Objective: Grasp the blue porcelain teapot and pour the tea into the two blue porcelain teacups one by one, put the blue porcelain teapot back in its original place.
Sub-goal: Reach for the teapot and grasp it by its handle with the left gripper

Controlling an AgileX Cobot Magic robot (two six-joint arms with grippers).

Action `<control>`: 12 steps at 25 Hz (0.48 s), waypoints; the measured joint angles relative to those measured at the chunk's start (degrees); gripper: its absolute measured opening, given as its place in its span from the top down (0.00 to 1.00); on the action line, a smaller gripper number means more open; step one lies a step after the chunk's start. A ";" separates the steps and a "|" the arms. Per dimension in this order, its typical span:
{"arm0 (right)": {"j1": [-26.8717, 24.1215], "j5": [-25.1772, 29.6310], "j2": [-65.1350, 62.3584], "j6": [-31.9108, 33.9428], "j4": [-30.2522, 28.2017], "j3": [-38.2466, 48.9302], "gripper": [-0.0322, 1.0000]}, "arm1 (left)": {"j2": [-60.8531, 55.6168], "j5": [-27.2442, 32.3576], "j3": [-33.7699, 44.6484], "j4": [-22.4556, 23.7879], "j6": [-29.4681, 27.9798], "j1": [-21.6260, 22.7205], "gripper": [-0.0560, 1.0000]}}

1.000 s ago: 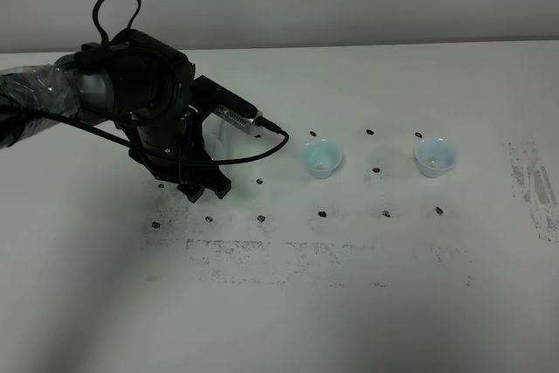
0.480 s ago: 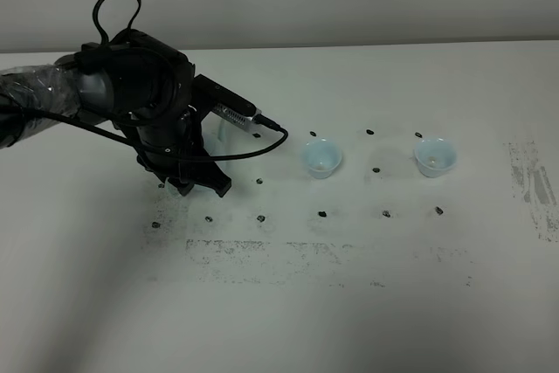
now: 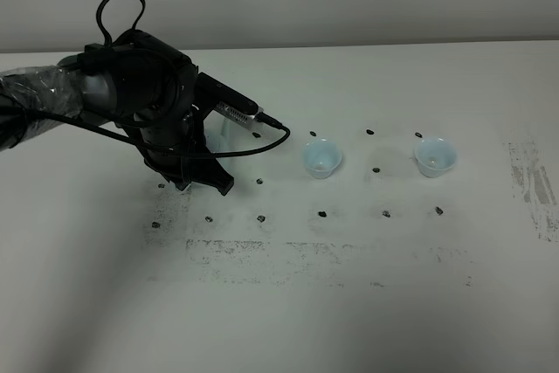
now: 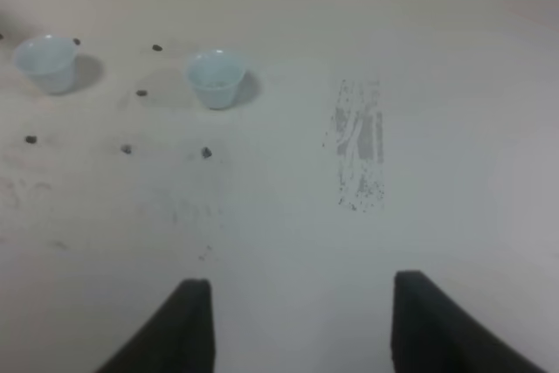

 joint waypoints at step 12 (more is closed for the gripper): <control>0.00 0.00 0.00 0.00 0.00 0.00 0.50 | 0.00 -0.97 0.00 -0.05 -0.06 0.00 0.89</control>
